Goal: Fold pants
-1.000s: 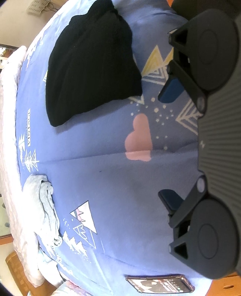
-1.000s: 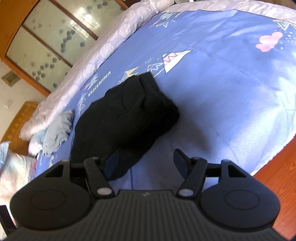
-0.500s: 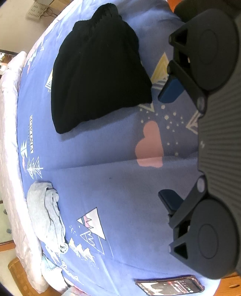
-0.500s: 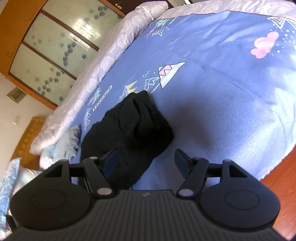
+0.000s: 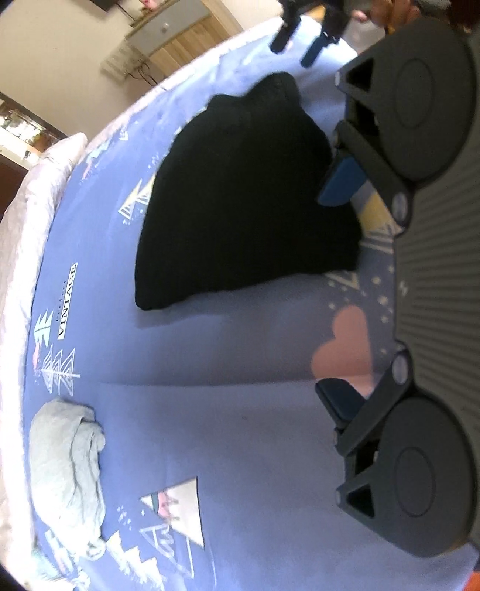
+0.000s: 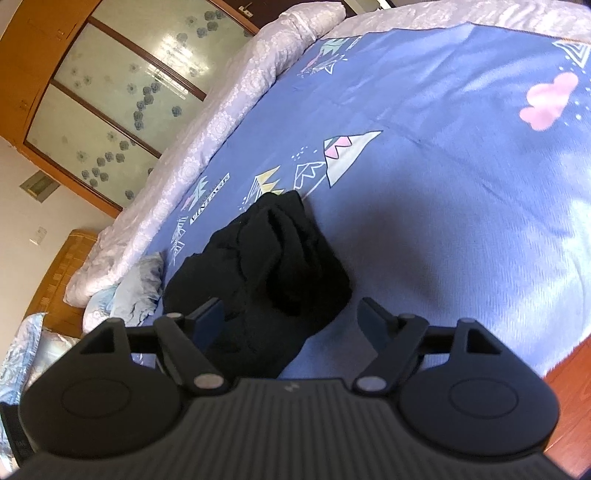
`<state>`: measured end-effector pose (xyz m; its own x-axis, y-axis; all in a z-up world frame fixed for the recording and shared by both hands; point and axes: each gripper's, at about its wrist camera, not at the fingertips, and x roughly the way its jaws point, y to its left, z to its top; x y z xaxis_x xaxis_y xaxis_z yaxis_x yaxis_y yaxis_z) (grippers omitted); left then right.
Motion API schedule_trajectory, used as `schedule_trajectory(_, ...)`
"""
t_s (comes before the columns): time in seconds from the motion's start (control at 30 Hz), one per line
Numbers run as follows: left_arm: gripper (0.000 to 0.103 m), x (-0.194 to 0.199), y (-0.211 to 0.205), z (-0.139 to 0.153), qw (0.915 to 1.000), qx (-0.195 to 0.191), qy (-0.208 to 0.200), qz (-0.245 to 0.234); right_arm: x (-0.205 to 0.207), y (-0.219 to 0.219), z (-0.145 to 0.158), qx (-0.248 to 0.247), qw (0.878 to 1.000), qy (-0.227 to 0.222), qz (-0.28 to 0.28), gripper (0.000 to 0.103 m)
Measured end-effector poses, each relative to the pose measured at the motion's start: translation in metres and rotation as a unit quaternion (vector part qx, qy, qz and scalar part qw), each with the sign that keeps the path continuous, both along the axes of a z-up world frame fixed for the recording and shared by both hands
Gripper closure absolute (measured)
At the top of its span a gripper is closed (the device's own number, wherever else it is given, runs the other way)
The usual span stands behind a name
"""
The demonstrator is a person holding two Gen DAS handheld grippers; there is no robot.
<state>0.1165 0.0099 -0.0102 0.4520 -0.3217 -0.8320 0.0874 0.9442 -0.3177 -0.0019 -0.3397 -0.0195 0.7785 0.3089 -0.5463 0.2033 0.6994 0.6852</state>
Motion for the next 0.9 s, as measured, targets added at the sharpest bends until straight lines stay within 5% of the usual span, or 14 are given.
schedule_trajectory(0.53, 0.005, 0.061, -0.044, -0.056, 0.9929, -0.095, 0.065, -0.027, 0.068, -0.006, -0.041, 0.056, 0.997, 0.034, 0.049, 0.02)
schedule_trajectory(0.57, 0.009, 0.059, -0.047, -0.056, 0.9943, -0.093, 0.046, -0.027, 0.072, -0.002, -0.04, 0.054, 0.997, 0.035, 0.053, 0.02)
schedule_trajectory(0.6, 0.034, 0.057, -0.052, -0.055, 0.9953, -0.084, 0.032, -0.036, 0.077, 0.007, -0.039, 0.047, 0.996, 0.038, 0.069, 0.035)
schedule_trajectory(0.63, 0.041, 0.057, -0.055, -0.052, 0.9964, -0.07, 0.028, -0.04, 0.083, 0.016, -0.043, 0.058, 0.993, 0.055, 0.091, 0.051)
schedule_trajectory(0.7, 0.058, 0.056, -0.054, -0.048, 0.9964, -0.07, 0.027, -0.039, 0.08, 0.033, -0.038, 0.022, 0.994, 0.052, 0.088, 0.054)
schedule_trajectory(0.77, 0.068, 0.054, -0.045, -0.039, 0.9952, -0.086, 0.025, -0.038, 0.076, 0.043, -0.023, 0.001, 0.995, 0.048, 0.088, 0.059)
schedule_trajectory(0.9, 0.071, 0.075, -0.033, -0.003, 0.9928, -0.11, 0.013, -0.045, 0.078, 0.038, 0.027, 0.072, 0.992, -0.016, 0.099, 0.064)
